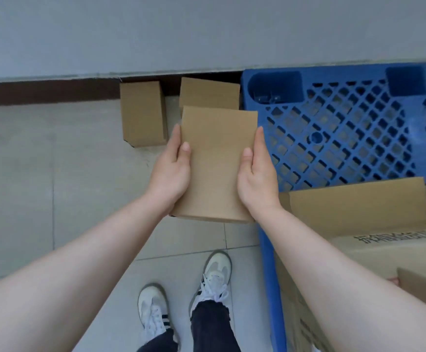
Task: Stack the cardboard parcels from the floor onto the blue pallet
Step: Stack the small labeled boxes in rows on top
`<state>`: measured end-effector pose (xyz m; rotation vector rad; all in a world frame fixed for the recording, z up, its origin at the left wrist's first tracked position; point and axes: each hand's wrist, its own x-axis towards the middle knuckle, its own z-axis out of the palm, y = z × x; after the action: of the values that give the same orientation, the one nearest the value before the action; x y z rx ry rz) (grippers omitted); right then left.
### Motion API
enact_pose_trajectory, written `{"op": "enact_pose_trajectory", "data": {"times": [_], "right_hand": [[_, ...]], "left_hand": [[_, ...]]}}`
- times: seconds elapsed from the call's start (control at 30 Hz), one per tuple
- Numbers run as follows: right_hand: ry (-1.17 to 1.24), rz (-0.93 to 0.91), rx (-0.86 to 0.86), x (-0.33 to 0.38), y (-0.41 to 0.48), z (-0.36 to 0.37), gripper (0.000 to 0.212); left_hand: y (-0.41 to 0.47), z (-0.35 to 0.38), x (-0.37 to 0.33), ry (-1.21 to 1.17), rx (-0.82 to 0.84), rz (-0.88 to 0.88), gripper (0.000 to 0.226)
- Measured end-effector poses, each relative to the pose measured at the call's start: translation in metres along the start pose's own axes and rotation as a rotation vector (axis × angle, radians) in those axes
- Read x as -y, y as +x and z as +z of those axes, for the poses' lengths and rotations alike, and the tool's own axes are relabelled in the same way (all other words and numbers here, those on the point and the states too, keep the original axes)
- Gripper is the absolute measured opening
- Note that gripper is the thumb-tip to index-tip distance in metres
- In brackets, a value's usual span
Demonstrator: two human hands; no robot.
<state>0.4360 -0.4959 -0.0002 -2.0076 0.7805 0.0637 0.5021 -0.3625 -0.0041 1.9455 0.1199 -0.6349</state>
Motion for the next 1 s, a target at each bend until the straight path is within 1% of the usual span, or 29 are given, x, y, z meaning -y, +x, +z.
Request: {"op": "enact_pose_trajectory", "data": {"times": [0.27,0.5,0.73,0.87,1.0], "right_hand": [[0.037,-0.094,-0.068,0.04,-0.065,-0.06,0.051],[0.004,-0.137,-0.121,0.051,-0.14,-0.111,0.051],[0.011,-0.115,-0.149,0.043,-0.212,-0.171,0.05],[0.031,-0.095,-0.169,0.025,-0.246,-0.209,0.05],[0.071,-0.062,-0.181,-0.001,-0.278,-0.243,0.05]], "left_hand": [[-0.081,-0.01,-0.054,-0.138,-0.017,0.105,0.049],[-0.169,-0.005,-0.085,-0.199,0.014,0.14,0.049],[-0.256,0.018,-0.106,-0.248,0.065,0.144,0.049],[-0.299,0.045,-0.114,-0.276,0.096,0.134,0.049],[-0.34,0.077,-0.122,-0.283,0.126,0.163,0.048]]}}
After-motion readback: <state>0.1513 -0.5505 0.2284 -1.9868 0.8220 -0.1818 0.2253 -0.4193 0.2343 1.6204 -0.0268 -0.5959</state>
